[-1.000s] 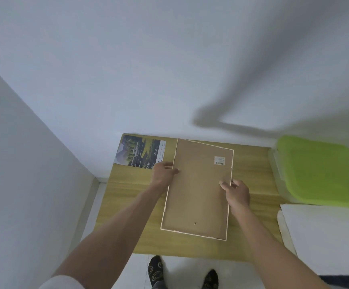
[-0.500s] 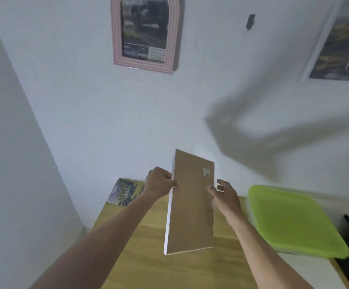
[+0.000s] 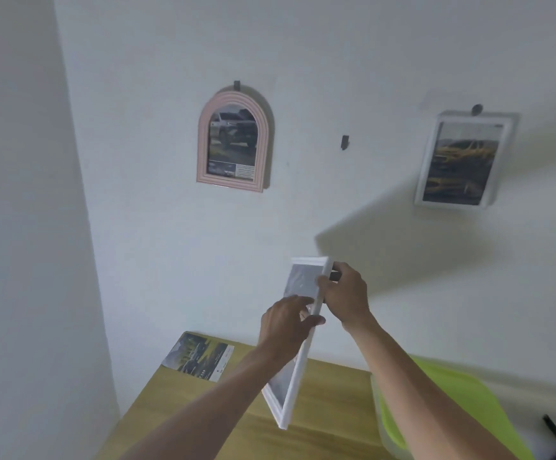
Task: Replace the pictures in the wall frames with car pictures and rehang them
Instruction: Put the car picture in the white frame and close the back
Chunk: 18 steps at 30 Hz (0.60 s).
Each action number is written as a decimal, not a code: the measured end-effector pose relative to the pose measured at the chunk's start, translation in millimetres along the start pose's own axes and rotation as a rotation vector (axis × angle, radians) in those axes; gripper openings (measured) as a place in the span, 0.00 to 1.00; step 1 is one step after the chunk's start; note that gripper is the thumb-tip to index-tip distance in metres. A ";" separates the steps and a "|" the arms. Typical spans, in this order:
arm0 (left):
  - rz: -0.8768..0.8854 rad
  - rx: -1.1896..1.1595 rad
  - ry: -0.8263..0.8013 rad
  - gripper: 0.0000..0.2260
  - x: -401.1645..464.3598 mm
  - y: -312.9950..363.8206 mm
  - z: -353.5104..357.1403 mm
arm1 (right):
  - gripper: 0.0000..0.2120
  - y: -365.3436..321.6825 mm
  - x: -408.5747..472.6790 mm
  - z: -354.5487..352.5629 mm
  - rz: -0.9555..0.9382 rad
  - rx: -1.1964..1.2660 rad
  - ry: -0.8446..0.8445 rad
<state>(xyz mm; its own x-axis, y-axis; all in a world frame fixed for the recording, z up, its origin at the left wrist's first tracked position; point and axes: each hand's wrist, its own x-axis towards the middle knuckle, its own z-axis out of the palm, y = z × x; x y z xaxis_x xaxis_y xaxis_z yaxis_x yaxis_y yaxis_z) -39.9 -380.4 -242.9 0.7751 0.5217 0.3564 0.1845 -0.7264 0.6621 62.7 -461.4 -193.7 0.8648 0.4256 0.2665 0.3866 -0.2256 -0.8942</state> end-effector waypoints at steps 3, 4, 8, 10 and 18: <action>0.129 -0.008 0.095 0.22 12.4 -1.5 -4.0 | 0.12 -4.0 8.6 -30.2 0.007 0.075 0.013; 0.193 0.009 0.184 0.22 19.5 -4.9 -8.3 | 0.13 -5.9 12.6 -40.1 0.002 0.107 0.005; 0.160 0.057 0.435 0.27 59.1 -18.7 -37.7 | 0.11 -15.5 30.0 -72.3 -0.056 0.180 0.023; 0.056 -0.020 0.368 0.28 81.4 -17.4 -55.5 | 0.11 -21.2 41.1 -84.4 -0.079 0.213 0.046; 0.040 -0.389 0.209 0.13 163.3 15.2 -107.0 | 0.11 -40.8 109.7 -113.3 -0.176 0.219 0.116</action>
<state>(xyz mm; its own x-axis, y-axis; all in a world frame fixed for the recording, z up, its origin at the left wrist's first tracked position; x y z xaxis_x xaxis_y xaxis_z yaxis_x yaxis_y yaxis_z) 24.8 -258.4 -104.0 0.6308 0.6048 0.4862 -0.1154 -0.5466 0.8294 178.1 -504.8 -87.2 0.8261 0.3357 0.4526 0.4665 0.0431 -0.8835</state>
